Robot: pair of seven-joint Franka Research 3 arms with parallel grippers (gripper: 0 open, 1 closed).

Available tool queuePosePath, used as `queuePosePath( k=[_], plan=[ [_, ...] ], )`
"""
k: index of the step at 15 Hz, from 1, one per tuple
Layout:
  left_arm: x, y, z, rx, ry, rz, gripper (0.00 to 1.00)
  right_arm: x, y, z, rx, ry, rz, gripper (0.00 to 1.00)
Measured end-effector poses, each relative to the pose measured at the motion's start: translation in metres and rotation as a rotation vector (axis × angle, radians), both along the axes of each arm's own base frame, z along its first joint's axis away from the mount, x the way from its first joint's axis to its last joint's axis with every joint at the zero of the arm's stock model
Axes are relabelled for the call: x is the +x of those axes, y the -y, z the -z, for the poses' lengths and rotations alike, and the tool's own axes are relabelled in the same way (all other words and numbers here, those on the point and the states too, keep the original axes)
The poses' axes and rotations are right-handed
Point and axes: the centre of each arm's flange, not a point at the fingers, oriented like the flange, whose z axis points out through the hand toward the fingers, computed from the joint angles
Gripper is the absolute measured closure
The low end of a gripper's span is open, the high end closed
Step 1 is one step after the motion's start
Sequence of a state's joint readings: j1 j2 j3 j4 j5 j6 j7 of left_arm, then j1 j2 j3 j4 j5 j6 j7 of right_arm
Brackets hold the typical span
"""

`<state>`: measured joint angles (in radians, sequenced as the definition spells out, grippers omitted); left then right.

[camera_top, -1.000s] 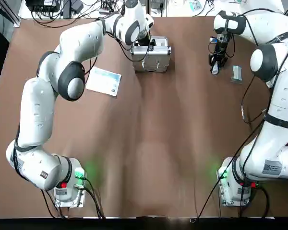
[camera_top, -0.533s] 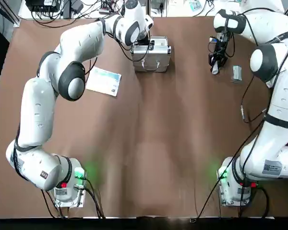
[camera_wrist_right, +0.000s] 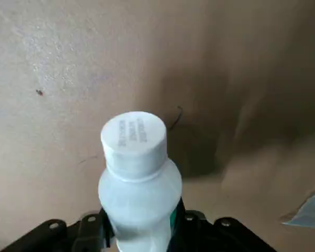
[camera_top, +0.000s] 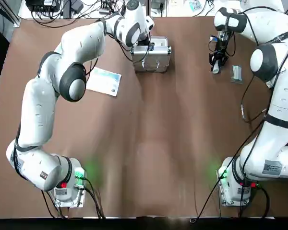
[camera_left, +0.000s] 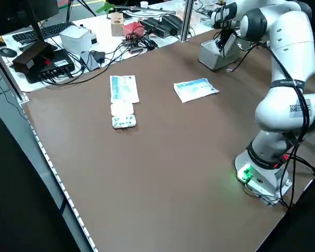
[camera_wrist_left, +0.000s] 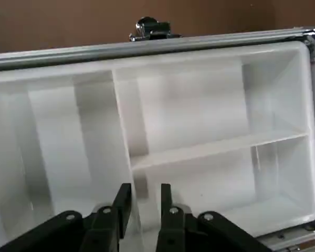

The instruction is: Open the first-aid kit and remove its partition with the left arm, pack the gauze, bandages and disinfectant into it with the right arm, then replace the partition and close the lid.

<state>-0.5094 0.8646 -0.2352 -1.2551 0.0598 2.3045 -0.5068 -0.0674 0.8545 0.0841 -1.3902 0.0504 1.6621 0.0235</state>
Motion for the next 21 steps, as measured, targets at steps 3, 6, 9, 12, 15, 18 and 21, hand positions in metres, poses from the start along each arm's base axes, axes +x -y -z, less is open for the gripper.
queuePosePath(
  k=[3, 6, 9, 12, 15, 18, 21],
  plan=[
    [0.002, -0.004, 0.001, 0.015, 0.003, -0.001, 0.88, 0.001, 0.000, -0.003, 0.001, 0.002, -0.001, 0.57],
    [0.003, -0.004, -0.001, 0.019, -0.002, -0.010, 0.93, 0.000, 0.000, -0.007, 0.001, -0.010, -0.003, 0.57],
    [0.003, -0.004, -0.001, 0.019, -0.002, -0.011, 0.93, 0.000, 0.000, -0.009, 0.001, -0.008, -0.003, 0.57],
    [0.003, -0.004, -0.002, 0.019, -0.002, -0.011, 0.93, 0.000, 0.000, -0.009, 0.001, -0.007, -0.003, 0.57],
    [0.003, -0.004, -0.007, 0.020, -0.002, -0.009, 0.93, 0.001, -0.001, -0.009, 0.002, -0.006, -0.004, 0.57],
    [0.002, -0.003, -0.031, 0.024, -0.003, -0.005, 0.93, 0.001, -0.003, -0.011, 0.006, -0.004, -0.006, 0.57],
    [-0.003, 0.000, -0.077, 0.017, 0.011, 0.007, 0.96, 0.002, -0.010, -0.013, 0.011, -0.002, -0.010, 0.57]
  ],
)
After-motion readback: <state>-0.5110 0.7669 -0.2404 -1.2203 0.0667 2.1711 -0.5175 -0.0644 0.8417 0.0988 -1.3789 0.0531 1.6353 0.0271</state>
